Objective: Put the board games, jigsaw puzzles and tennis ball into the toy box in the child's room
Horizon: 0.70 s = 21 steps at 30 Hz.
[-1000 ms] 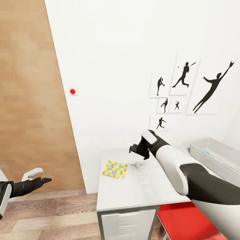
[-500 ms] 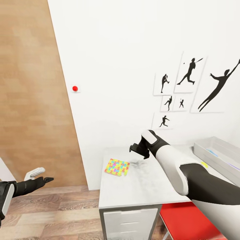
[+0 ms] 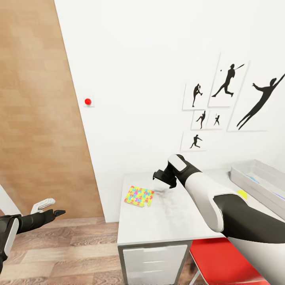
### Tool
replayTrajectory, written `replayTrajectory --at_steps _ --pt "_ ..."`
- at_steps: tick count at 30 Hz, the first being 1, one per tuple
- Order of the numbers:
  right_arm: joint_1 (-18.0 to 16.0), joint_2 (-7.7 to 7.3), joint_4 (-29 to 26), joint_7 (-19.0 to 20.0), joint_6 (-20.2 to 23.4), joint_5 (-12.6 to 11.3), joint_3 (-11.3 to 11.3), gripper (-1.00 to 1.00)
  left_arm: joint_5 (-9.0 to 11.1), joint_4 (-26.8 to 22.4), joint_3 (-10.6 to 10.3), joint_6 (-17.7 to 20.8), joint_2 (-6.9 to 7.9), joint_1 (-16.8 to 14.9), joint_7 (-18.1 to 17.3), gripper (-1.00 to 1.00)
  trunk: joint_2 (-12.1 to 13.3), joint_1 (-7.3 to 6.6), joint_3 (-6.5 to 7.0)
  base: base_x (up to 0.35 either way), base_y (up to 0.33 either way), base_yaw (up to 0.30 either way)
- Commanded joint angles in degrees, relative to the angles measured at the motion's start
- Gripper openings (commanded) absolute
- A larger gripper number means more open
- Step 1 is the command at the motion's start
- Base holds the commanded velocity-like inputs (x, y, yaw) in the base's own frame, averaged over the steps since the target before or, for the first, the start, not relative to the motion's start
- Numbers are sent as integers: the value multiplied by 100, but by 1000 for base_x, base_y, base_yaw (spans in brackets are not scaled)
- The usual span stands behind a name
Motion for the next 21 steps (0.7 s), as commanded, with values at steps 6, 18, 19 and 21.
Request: replayTrajectory --at_steps 6,18,19,21 --pt "-4 0 -13 -26 15 -53 24 100 15 -3 9 35 -25 -6 -25 100 -14 4 -70 0 0 61" --pt "-1 0 -73 191 0 -21 32 100 24 -27 8 32 -72 -6 -38 100 -14 4 -183 0 0 122" --pt "0 0 -74 195 0 -21 32 100 24 -28 8 31 -73 -6 -41 100 -14 4 -192 0 0 129" --pt "2 0 -77 198 -4 -19 33 100 25 -29 8 31 -75 -6 -59 100 -14 4 -211 0 0 129"
